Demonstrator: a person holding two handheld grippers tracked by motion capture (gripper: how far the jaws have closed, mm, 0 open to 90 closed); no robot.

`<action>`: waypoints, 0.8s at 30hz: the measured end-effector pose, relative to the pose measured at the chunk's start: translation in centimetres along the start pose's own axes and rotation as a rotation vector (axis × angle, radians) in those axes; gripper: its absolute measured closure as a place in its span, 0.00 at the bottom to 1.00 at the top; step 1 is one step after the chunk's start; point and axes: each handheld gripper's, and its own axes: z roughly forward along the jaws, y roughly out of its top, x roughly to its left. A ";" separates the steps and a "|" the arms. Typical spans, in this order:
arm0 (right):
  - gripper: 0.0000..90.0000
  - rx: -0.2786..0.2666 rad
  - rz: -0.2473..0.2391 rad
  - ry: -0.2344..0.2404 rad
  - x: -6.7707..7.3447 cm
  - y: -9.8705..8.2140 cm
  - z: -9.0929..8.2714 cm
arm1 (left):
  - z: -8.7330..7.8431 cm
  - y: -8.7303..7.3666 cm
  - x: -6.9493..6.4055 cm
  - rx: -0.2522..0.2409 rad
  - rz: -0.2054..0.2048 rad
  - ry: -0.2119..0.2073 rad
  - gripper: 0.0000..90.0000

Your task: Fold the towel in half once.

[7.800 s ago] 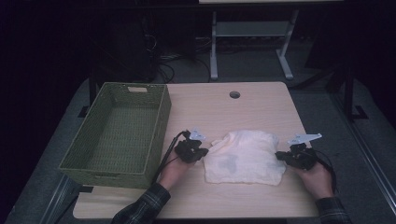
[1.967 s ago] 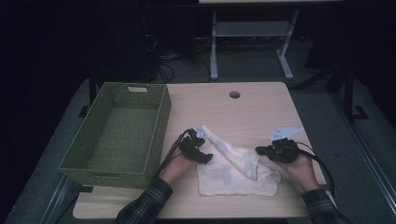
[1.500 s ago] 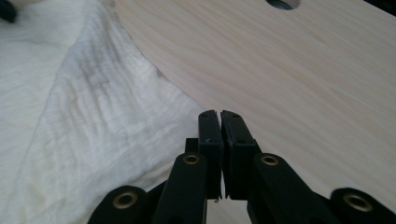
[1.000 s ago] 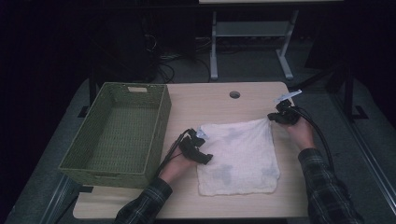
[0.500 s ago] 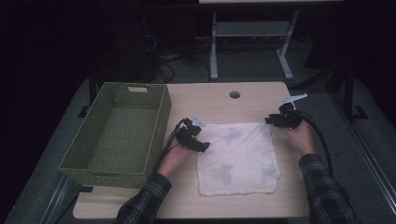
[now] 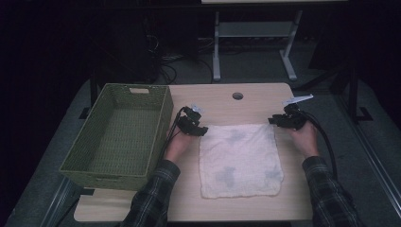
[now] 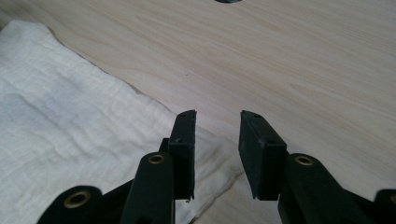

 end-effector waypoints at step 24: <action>0.80 0.052 0.047 -0.043 -1.0 -1.4 2.0 | 2.4 1.0 2.0 0.028 -0.029 0.015 0.64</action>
